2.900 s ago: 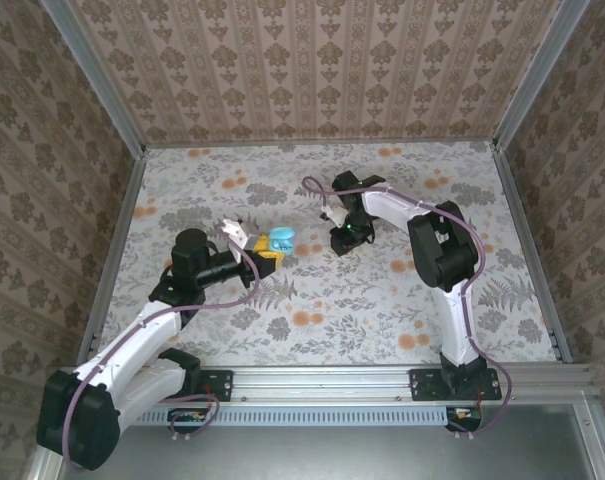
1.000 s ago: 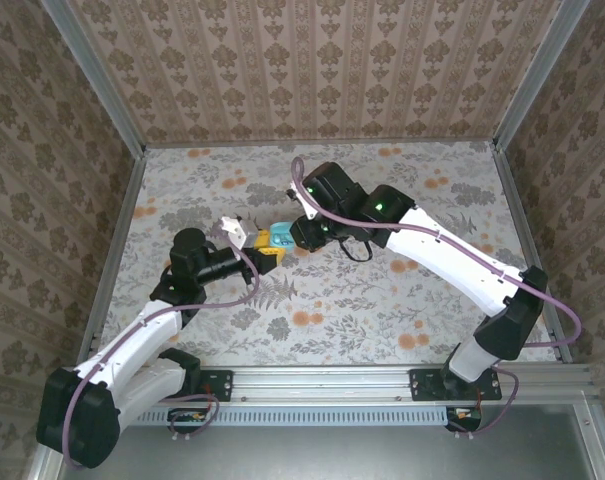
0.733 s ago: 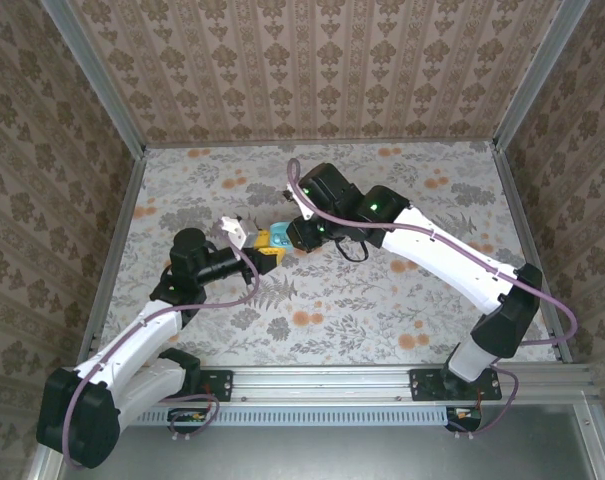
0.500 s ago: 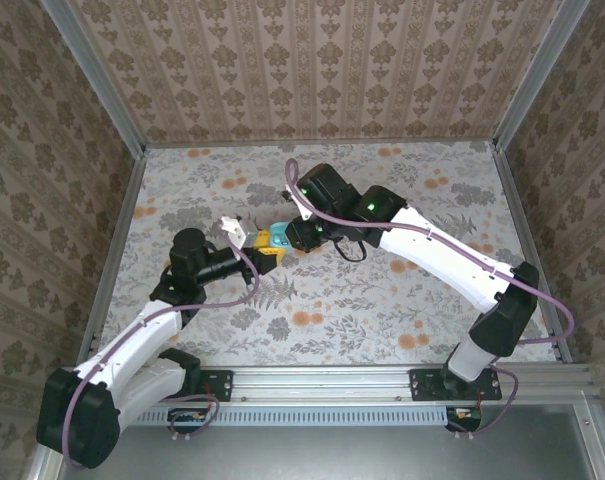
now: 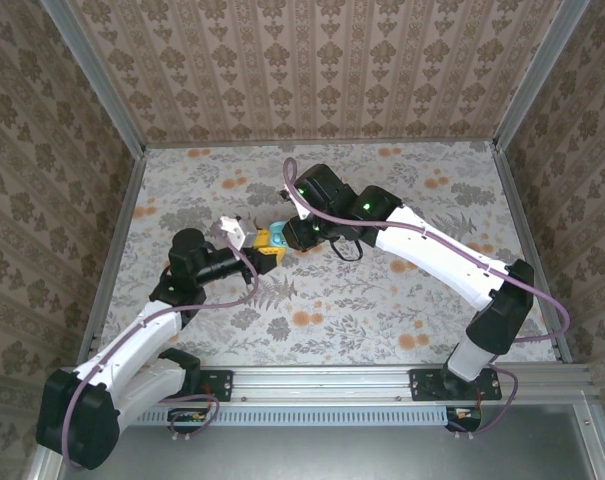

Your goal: Insert the wireless bluetooth earbuds into the charging case

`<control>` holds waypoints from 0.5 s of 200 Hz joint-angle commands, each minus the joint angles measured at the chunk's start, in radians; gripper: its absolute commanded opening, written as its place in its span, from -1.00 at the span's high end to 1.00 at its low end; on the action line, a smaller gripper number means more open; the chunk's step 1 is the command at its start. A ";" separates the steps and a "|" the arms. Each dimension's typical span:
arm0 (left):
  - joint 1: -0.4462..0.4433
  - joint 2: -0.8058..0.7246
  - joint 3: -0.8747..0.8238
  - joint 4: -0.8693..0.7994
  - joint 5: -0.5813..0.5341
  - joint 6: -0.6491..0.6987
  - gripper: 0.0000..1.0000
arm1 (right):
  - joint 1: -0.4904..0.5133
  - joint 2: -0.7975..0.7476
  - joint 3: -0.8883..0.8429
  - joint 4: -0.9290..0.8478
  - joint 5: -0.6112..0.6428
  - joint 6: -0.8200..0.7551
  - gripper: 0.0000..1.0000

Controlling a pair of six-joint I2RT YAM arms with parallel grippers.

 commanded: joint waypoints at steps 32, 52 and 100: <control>-0.004 -0.025 -0.001 0.035 0.014 -0.018 0.28 | 0.005 0.010 0.013 -0.012 -0.059 0.034 0.48; -0.004 -0.024 0.000 0.033 0.012 -0.017 0.28 | 0.006 0.001 0.005 -0.007 -0.067 0.038 0.48; -0.004 -0.018 0.001 0.034 0.010 -0.015 0.27 | 0.006 -0.008 0.004 0.002 -0.080 0.047 0.46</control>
